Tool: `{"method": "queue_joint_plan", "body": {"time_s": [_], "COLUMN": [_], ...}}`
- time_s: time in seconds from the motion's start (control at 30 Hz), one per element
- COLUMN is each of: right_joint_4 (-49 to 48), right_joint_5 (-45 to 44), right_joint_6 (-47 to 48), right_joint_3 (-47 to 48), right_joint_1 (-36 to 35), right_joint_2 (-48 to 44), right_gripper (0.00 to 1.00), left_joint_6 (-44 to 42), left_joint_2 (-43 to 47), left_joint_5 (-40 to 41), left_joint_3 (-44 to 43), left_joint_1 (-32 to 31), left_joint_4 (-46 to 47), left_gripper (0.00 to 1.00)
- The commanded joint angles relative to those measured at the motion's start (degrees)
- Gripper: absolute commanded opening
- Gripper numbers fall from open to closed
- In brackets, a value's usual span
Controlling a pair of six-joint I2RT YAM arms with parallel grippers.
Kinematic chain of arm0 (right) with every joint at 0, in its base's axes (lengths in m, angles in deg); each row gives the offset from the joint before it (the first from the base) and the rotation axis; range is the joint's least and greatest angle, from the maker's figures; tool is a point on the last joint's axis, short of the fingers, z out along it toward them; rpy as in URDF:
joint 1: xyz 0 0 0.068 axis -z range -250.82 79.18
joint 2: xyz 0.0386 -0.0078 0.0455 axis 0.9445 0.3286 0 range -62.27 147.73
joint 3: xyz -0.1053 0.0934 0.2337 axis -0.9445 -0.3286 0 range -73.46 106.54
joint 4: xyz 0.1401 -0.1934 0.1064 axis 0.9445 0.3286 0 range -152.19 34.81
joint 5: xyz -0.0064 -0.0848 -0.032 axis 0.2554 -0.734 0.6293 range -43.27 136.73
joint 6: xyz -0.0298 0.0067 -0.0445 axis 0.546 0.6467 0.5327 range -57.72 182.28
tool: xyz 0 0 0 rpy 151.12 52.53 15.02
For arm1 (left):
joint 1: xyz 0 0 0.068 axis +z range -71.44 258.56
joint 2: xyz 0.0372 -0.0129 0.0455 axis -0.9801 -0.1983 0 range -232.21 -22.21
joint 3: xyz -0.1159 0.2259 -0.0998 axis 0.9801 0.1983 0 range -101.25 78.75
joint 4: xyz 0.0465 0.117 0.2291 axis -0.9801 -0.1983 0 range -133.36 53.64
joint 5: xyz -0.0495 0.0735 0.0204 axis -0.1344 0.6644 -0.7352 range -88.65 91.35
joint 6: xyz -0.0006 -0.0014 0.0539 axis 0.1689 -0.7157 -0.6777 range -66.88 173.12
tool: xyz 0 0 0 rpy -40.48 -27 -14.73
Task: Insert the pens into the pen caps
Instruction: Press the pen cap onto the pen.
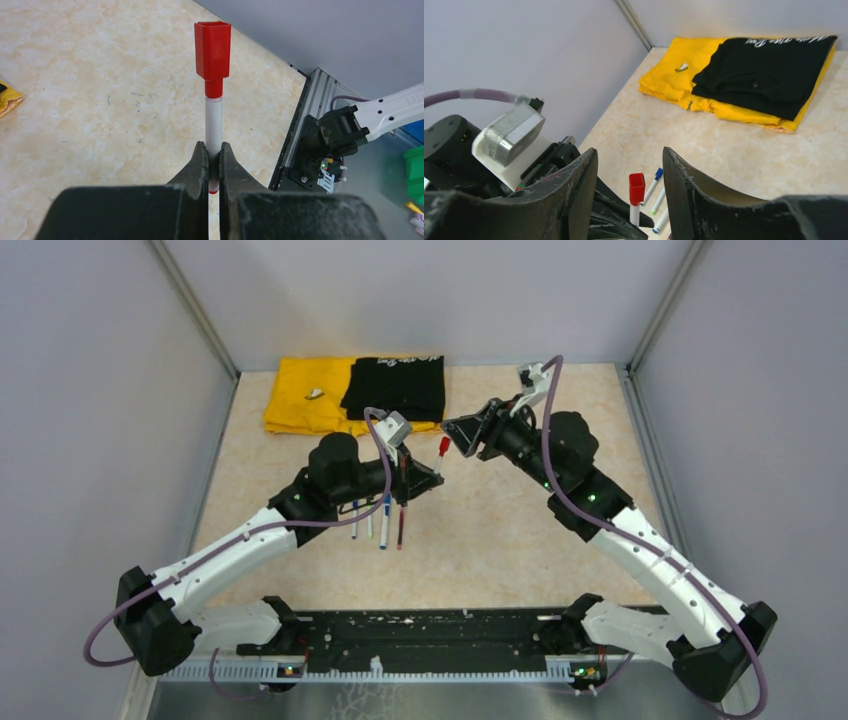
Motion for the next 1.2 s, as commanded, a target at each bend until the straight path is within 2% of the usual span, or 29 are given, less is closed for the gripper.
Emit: {"method": "queue_joint_plan", "body": {"time_s": [0.0,0.43,0.83,1.17], "right_joint_4": [2.87,2.78,1.91,2.85], "right_joint_5": [6.25,9.73,9.68,9.5], "right_joint_6": [-0.47,-1.57,-1.71,-0.56], "right_joint_3": [3.91,3.24,2.96,-0.33], "right_joint_1": [0.57,0.57,0.63,0.58], "right_joint_2": [2.83,4.73,4.82,4.09], "right_gripper": [0.48,0.39,0.36,0.01], "left_joint_6": [-0.22,-0.13,-0.13,0.9], "left_joint_2": [1.04,0.58,0.34,0.25], "left_joint_5": [-1.44,-2.1,-2.28,0.28], "left_joint_3": [0.06,-0.12,-0.53,-0.81], "left_joint_1": [0.01,0.0,-0.03,-0.01], "left_joint_4": [2.14,2.23,2.1,2.54], "left_gripper": [0.0,0.0,0.0,0.0]}}
